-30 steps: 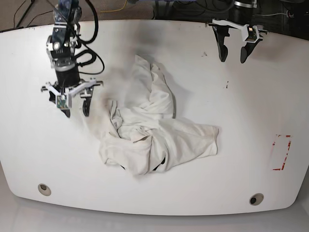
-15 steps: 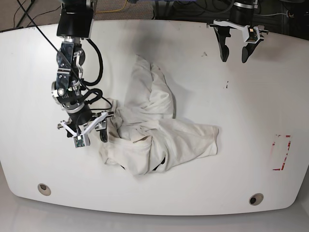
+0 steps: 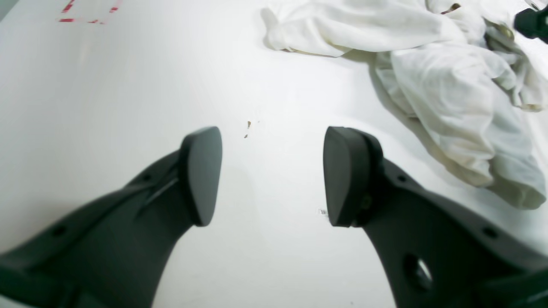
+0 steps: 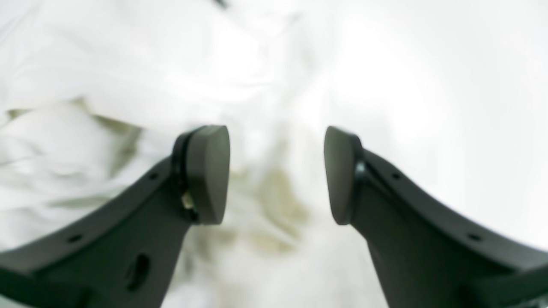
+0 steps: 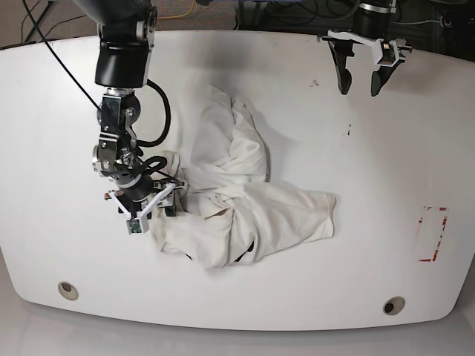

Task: Layout the t-shirt on the table in an organized manner, then fold the t-shirt properly
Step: 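Lower the right gripper onto the crumpled white t-shirt and pinch it, then reach the left gripper to the shirt's other end and pinch it, then lift the shirt with both grippers and pull the ends apart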

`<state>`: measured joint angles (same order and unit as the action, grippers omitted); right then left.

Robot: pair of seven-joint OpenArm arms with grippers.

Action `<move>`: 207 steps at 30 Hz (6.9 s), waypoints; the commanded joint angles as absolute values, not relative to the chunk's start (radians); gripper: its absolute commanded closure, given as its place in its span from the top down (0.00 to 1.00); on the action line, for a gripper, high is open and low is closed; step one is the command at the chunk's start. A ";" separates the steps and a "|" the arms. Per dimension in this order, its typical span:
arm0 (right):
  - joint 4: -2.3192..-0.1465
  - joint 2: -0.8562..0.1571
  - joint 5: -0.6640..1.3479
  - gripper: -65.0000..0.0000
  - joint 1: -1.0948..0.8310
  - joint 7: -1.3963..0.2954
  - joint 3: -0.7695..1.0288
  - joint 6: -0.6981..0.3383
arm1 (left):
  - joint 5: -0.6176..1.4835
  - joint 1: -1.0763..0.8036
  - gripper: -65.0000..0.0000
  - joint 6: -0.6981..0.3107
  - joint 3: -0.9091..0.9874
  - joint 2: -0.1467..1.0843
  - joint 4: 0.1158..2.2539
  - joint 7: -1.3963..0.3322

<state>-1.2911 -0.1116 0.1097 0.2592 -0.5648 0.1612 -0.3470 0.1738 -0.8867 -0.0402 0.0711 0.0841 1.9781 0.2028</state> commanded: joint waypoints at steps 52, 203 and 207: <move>-1.664 -0.035 0.114 0.00 0.171 -0.634 0.162 -0.346 | 0.176 -0.677 0.55 -0.157 -0.042 0.130 1.989 -0.094; -1.794 -0.274 0.111 0.00 0.627 -0.808 0.139 -0.349 | 0.182 0.481 0.00 -0.572 0.464 0.234 1.995 -1.191; -1.845 -0.265 0.120 0.00 0.466 -0.808 0.202 -0.349 | 0.182 0.363 0.00 -0.581 0.483 0.232 1.997 -1.191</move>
